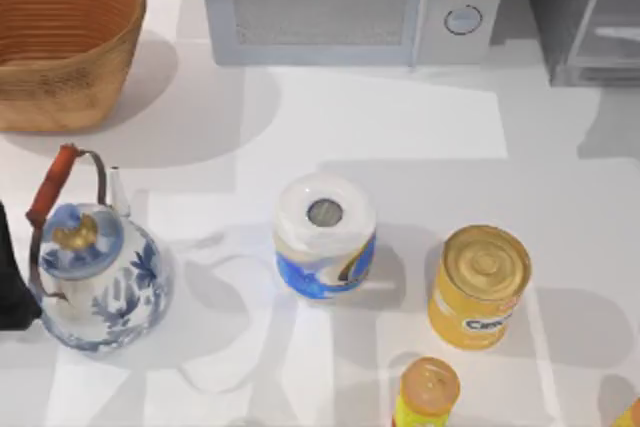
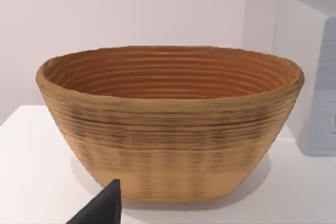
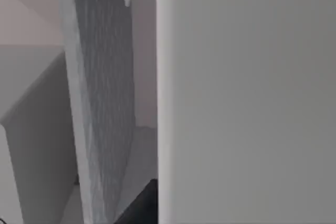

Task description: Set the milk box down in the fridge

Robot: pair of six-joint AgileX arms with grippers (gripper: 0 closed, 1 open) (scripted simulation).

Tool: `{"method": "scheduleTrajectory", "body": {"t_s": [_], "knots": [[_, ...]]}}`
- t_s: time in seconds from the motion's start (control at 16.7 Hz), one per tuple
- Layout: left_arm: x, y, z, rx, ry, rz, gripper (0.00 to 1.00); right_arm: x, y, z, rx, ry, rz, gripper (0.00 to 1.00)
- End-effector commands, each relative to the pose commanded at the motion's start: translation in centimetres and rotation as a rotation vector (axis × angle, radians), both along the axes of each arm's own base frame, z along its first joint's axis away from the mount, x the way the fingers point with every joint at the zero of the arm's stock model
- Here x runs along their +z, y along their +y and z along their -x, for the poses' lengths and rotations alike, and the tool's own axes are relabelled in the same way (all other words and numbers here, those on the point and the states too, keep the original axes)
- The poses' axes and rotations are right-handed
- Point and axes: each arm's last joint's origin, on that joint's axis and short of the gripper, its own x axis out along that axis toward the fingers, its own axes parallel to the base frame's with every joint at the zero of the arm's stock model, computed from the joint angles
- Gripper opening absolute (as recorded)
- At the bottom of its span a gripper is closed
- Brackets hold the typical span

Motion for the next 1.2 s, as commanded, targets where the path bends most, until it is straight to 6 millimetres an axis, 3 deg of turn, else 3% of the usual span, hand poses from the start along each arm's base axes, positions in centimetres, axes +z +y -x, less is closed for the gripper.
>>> {"method": "scheduleTrajectory", "body": {"t_s": [0.24, 0.48, 0.72, 1.2], "knots": [[0.0, 0.0, 0.0, 0.0, 0.0, 0.0, 1.0, -5.1, -2.7, -7.3, 0.004, 0.027, -0.009, 0.0], [0.0, 0.0, 0.0, 0.0, 0.0, 0.0, 1.0, -9.8, -5.1, -11.2, -0.004, 0.005, -0.014, 0.0], [0.0, 0.0, 0.0, 0.0, 0.0, 0.0, 1.0, -12.0, -6.5, -12.7, -0.015, -0.024, -0.015, 0.0], [0.0, 0.0, 0.0, 0.0, 0.0, 0.0, 1.0, -11.8, -6.4, -13.1, -0.014, -0.031, -0.016, 0.0]]}}
